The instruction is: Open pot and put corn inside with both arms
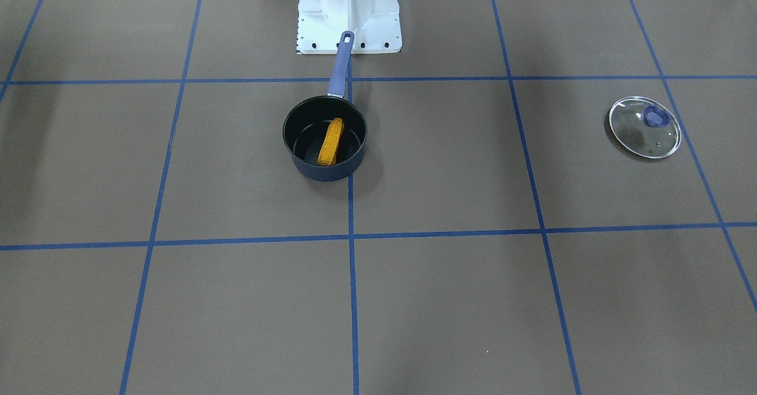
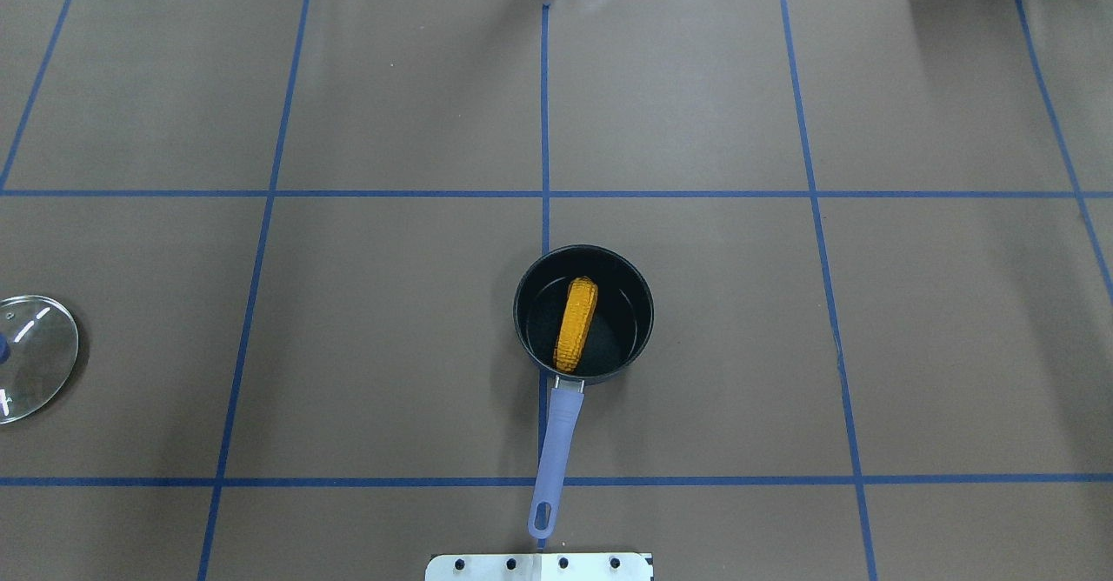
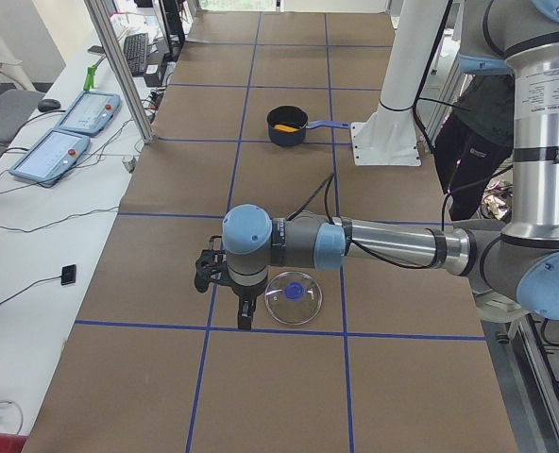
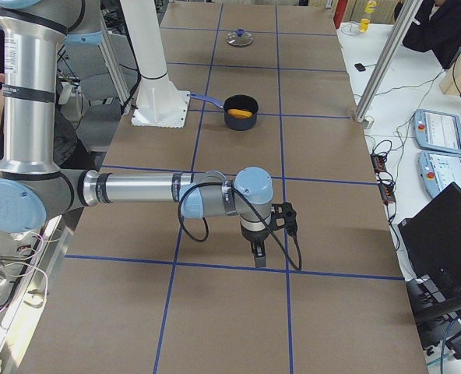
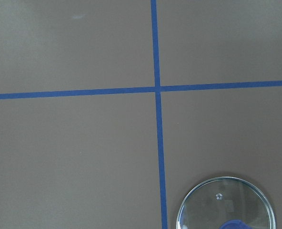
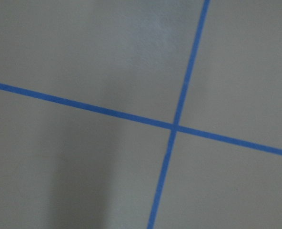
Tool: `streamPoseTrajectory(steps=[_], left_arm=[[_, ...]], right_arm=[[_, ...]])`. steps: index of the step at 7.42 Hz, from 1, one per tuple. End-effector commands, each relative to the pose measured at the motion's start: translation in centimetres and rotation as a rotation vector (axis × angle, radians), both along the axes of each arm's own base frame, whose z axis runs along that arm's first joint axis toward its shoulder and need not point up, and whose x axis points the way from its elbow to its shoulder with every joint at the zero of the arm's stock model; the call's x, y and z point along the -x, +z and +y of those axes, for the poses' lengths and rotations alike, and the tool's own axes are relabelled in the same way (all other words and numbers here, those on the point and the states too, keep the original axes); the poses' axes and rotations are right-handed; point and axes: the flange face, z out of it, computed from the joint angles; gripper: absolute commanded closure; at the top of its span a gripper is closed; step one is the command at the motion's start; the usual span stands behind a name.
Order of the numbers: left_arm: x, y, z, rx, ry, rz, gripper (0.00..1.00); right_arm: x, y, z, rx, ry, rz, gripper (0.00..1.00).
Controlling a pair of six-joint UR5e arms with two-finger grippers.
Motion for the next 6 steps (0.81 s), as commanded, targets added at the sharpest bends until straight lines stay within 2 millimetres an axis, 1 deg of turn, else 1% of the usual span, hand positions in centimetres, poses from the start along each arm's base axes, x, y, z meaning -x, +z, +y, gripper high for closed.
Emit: streamPoseTrajectory(steps=[1,2,3,4,5,6], left_arm=[[0.0,0.6,0.6,0.013,0.0,0.001,0.01],[0.0,0.5,0.6,0.01,0.0,0.001,0.01],[0.0,0.3,0.6,0.006,-0.001,0.002,0.01],[0.0,0.8,0.6,0.016,0.0,0.001,0.01],[-0.1,1.1,1.0,0.02,0.0,0.003,0.01],[-0.1,1.1,1.1,0.02,0.0,0.004,0.01]], right_arm=[[-1.2,1.3,1.5,0.031,0.031,-0.002,0.0],[-1.2,1.8,1.6,0.045,0.034,-0.004,0.0],[-1.3,2.9,1.9,0.06,0.03,0.0,0.0],[-1.3,2.7,1.7,0.047,0.033,-0.002,0.0],[-1.3,2.2,1.5,-0.003,0.034,-0.006,0.0],[-1.3,2.4,1.3,-0.002,0.038,-0.006,0.0]])
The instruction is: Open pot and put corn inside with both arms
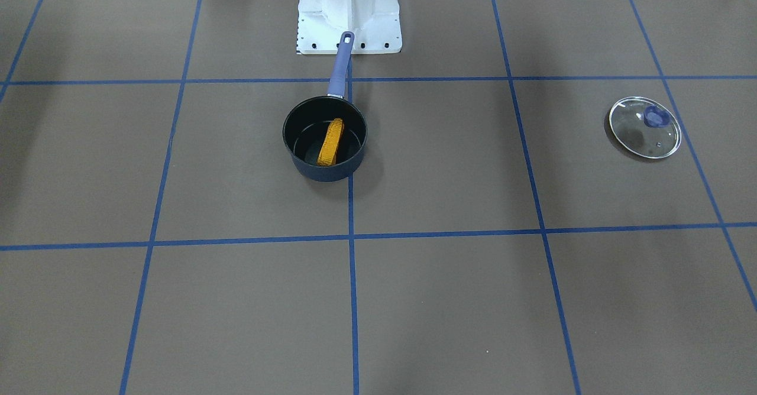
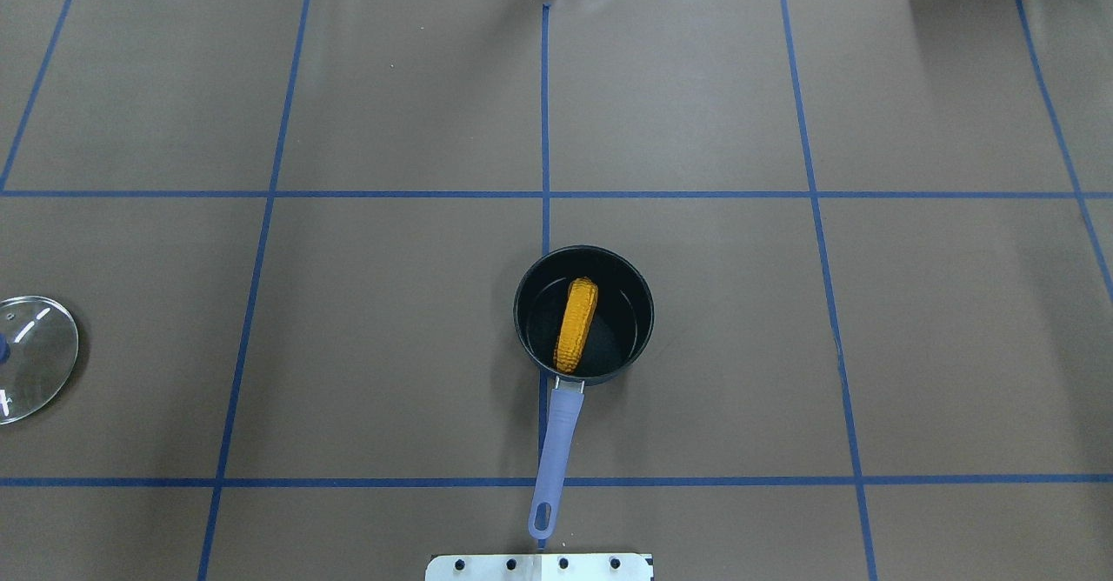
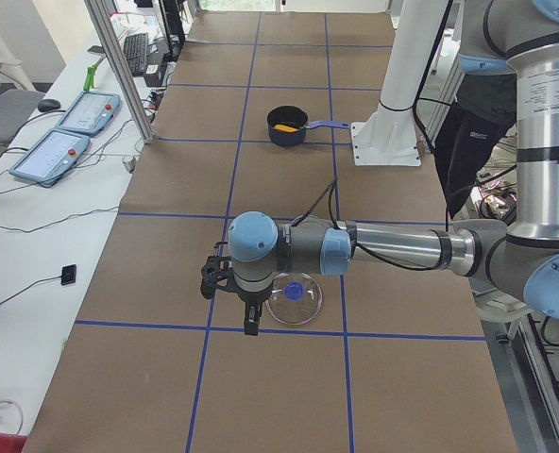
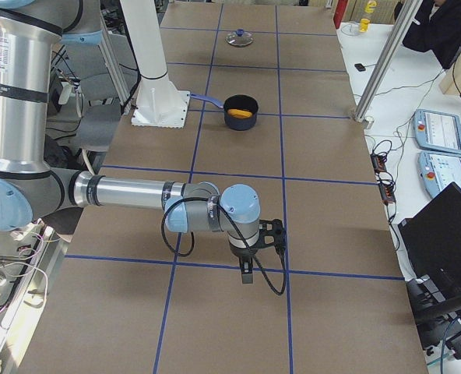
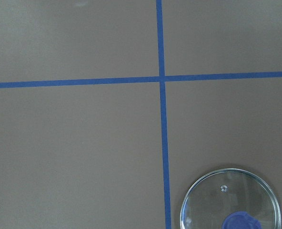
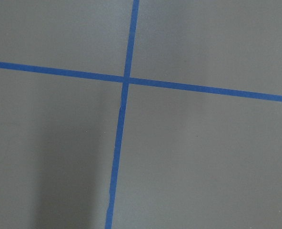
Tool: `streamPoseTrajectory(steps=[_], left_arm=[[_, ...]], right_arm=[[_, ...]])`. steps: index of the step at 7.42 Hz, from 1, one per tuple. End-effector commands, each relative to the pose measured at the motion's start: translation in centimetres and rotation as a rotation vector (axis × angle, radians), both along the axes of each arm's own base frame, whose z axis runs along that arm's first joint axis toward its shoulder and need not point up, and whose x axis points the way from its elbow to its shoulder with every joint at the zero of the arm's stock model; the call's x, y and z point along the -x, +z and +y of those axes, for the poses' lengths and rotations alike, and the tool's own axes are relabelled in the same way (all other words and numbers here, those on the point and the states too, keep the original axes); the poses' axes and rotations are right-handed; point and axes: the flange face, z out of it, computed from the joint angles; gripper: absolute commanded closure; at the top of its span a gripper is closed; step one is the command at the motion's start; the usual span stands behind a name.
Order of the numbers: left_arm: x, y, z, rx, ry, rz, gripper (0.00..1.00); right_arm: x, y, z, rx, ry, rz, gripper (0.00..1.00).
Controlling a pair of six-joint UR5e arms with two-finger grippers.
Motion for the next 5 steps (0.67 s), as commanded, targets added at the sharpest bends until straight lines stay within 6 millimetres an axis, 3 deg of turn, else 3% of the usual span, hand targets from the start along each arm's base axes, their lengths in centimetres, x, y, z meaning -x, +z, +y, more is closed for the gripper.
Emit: streamPoseTrajectory(steps=[1,5], left_arm=[[-0.04,0.13,0.29,0.003,0.0,0.002,0.01],[-0.06,-0.13,0.2,-0.004,0.001,0.005,0.01]], right_arm=[[0.0,0.13,-0.2,-0.014,0.004,-0.003,0.0],[0.01,0.28,-0.31,-0.01,0.006,-0.005,0.0]])
